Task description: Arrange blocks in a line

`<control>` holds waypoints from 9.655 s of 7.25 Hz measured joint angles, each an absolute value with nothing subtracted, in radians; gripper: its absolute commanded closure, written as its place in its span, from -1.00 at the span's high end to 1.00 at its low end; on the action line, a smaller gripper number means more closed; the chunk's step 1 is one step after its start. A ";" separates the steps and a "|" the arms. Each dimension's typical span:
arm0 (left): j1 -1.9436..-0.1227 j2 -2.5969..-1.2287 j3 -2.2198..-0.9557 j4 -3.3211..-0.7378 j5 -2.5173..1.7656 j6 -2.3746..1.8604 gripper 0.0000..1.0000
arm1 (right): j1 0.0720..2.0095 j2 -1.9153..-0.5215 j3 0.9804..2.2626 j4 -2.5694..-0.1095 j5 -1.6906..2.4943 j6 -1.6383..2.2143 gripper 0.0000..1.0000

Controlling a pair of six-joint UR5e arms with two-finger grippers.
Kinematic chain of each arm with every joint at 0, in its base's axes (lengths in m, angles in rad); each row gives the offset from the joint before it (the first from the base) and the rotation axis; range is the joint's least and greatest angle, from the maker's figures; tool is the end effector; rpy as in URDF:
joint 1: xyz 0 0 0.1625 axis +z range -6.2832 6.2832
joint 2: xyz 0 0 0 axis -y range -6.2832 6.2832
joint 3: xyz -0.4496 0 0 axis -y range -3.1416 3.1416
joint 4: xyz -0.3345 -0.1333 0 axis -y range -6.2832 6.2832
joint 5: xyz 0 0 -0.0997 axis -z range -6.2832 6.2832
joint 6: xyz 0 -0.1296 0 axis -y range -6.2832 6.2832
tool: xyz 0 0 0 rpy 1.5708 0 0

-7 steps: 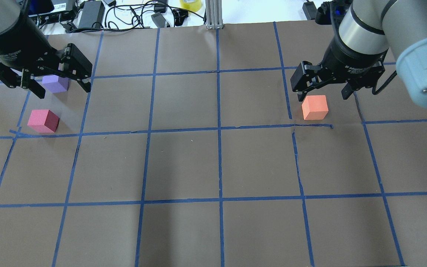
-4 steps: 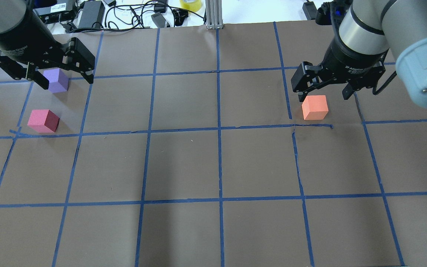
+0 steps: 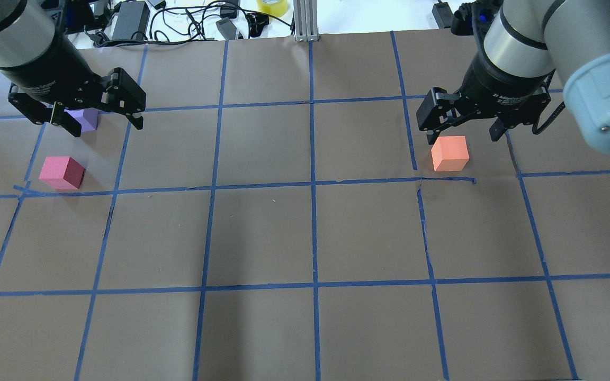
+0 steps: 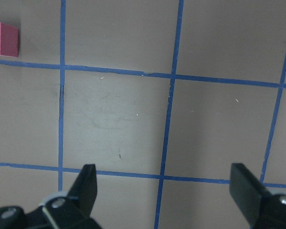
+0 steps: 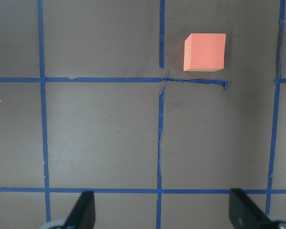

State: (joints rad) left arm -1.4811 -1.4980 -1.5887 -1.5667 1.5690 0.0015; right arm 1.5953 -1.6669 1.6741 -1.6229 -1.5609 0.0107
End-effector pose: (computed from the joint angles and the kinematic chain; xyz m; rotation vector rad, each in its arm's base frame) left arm -0.0964 -0.4188 0.5058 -0.1383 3.1363 -0.0927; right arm 0.1443 -0.3933 0.4826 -0.0220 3.1301 -0.0700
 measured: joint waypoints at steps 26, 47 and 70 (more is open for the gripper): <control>-1.613 -1.602 -1.525 -1.429 1.613 0.021 1.00 | 1.476 -1.202 1.747 -2.196 -1.616 -0.193 1.00; -1.630 -1.570 -1.586 -1.353 1.608 0.025 1.00 | 1.783 -1.043 1.526 -2.188 -1.562 0.340 -1.00; -1.685 -1.905 -1.522 -1.048 1.520 -0.044 1.00 | 1.622 -1.299 1.417 -1.772 -1.590 -0.050 1.00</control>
State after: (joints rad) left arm -1.6850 -1.9054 -1.5224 -1.0477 1.5196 -0.0442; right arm 1.6220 -1.2994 1.4167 -1.7719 -1.5904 -0.0498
